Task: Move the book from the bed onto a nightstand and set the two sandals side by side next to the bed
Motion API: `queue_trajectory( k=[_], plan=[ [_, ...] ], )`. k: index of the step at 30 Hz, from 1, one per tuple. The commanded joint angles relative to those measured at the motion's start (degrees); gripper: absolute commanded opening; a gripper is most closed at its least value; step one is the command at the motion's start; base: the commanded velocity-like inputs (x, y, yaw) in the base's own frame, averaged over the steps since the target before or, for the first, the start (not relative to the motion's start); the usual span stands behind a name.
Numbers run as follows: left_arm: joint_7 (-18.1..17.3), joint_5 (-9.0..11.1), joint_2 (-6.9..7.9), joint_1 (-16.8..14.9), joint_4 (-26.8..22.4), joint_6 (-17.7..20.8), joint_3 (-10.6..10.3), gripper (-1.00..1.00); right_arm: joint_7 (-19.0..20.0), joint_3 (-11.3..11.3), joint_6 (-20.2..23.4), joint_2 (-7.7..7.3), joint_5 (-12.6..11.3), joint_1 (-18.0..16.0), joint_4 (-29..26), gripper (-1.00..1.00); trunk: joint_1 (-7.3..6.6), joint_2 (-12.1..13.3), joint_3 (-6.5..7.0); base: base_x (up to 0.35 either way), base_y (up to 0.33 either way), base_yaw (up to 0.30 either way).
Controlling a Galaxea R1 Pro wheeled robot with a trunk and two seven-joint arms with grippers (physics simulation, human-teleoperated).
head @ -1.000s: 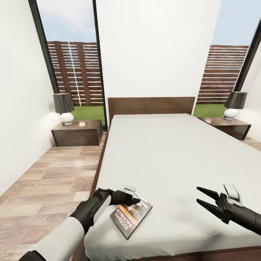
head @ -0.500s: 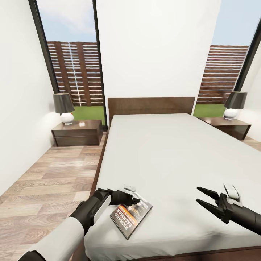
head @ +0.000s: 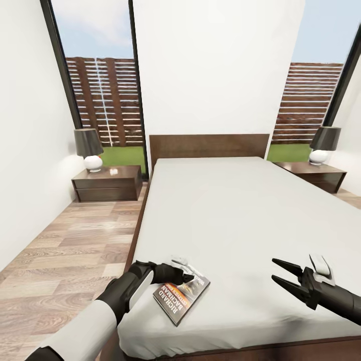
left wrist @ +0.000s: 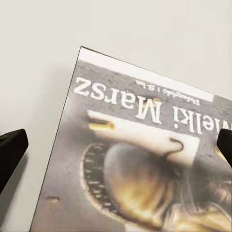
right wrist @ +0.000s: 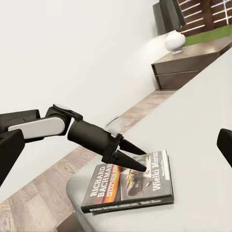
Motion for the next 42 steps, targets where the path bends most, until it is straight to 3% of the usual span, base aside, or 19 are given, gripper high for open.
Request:
queue_trajectory(
  k=[1, 22, 32, 42],
  plan=[
    [0.2, 0.2, 0.02, 0.0, 0.8, 0.5, -0.1, 1.0, 0.2, 0.0, 0.6, -0.01, -0.1, 0.0, 0.0, 1.0, 0.0, 0.0, -0.07, -0.008, 0.0, 0.0],
    [0.1, 0.2, 0.02, 0.0, 0.9, 0.0, -0.1, 1.0, 0.2, 0.0, 0.6, -0.01, -0.1, 0.0, 0.0, 1.0, 0.0, 0.0, -0.07, -0.027, 0.0, 0.0],
    [0.1, 0.2, 0.02, 0.0, 0.8, 0.0, -0.1, 1.0, 0.2, 1.8, 0.6, -0.01, 0.0, 0.0, 0.0, 1.0, 0.0, 0.0, -0.07, -0.013, 0.0, 0.0],
    [0.1, 0.2, 0.02, 0.0, 0.9, 0.0, -0.1, 1.0, 0.2, 2.2, 0.6, -0.01, 0.0, 0.0, 0.0, 1.0, 0.0, 0.0, -0.07, -0.001, 0.0, 0.0]
  ],
)
